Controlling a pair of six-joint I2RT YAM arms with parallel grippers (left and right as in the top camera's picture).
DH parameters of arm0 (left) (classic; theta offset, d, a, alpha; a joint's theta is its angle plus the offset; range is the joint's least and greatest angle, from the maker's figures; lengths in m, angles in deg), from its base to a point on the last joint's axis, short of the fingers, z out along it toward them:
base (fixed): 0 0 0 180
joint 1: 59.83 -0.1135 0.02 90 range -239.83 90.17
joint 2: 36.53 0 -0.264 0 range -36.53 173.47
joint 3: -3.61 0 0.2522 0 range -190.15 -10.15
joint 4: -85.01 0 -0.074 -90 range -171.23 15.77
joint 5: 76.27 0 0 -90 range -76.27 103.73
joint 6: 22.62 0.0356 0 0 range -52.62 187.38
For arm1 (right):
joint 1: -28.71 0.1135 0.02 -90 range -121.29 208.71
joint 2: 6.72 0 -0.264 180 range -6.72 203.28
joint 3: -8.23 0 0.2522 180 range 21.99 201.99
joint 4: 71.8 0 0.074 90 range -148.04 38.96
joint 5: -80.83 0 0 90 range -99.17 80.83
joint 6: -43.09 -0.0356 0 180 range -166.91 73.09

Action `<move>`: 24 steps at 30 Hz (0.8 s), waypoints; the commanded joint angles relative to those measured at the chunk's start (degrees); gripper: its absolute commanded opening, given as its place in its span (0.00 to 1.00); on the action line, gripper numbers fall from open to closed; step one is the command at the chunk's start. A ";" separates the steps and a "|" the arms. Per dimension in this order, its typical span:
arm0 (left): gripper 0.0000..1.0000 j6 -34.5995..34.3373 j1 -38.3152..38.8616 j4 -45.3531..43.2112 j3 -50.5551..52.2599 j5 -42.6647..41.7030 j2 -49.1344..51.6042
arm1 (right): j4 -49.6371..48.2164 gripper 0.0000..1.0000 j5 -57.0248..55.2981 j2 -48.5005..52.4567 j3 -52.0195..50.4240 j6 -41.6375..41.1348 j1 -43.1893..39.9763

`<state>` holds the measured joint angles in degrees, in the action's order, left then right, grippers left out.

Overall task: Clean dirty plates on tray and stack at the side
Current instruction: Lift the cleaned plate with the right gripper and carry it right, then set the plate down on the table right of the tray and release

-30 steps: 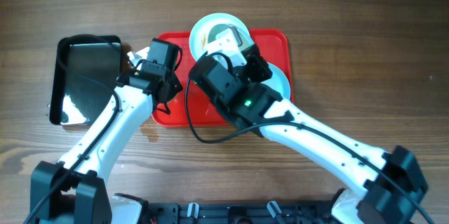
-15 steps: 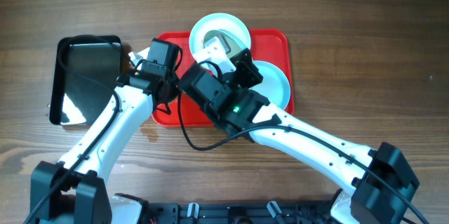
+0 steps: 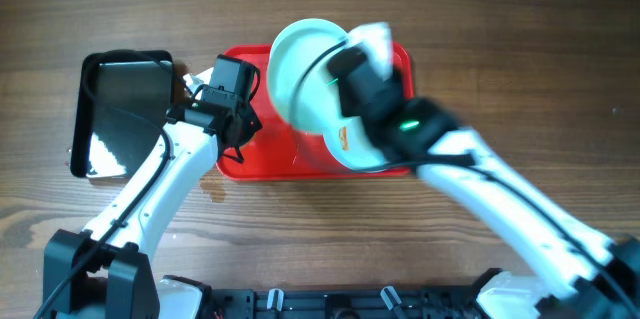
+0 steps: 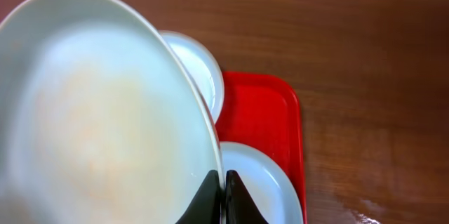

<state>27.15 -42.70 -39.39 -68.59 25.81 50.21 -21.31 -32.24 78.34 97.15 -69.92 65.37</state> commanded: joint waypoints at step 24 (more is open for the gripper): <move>0.04 -0.68 -0.31 -0.22 0.37 -0.31 0.28 | 4.87 0.17 28.70 20.28 -0.79 0.50 -55.69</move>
<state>27.17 -42.70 -39.39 -68.59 25.81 50.21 -16.00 -5.66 97.42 96.64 -70.75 9.46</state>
